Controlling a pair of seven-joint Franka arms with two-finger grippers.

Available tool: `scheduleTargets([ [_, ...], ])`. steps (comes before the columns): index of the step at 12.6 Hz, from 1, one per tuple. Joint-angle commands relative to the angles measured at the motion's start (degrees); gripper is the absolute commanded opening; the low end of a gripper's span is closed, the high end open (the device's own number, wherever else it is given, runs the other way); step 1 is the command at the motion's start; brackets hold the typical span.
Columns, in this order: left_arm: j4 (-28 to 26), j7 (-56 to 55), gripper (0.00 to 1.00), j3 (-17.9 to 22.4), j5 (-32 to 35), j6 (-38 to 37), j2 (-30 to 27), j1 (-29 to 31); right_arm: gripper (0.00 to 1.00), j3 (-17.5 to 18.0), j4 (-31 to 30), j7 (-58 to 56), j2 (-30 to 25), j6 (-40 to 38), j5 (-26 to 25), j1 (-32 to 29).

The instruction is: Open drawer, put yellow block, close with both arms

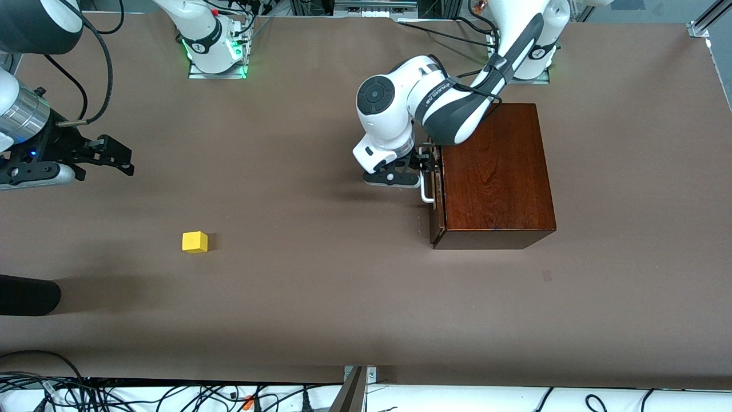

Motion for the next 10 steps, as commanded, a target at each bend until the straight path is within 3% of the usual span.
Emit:
scheduleTargets([
  [1, 1.9, -1.6, 1.00, -0.1, 2.1, 0.1, 1.7, -0.3, 1.00, -0.1, 0.8, 0.6, 1.0, 1.3, 0.8, -0.8],
  [7, 1.1, -7.0, 1.00, 0.0, 2.5, -0.2, 2.6, -0.1, 1.00, -0.3, 0.8, -0.1, 4.9, 3.4, 0.6, -1.3],
  [10, 0.0, -7.0, 1.00, 0.2, 2.5, -0.4, 2.5, 0.0, 1.00, -0.1, 0.6, -0.2, 10.8, 4.5, -1.4, -0.7],
])
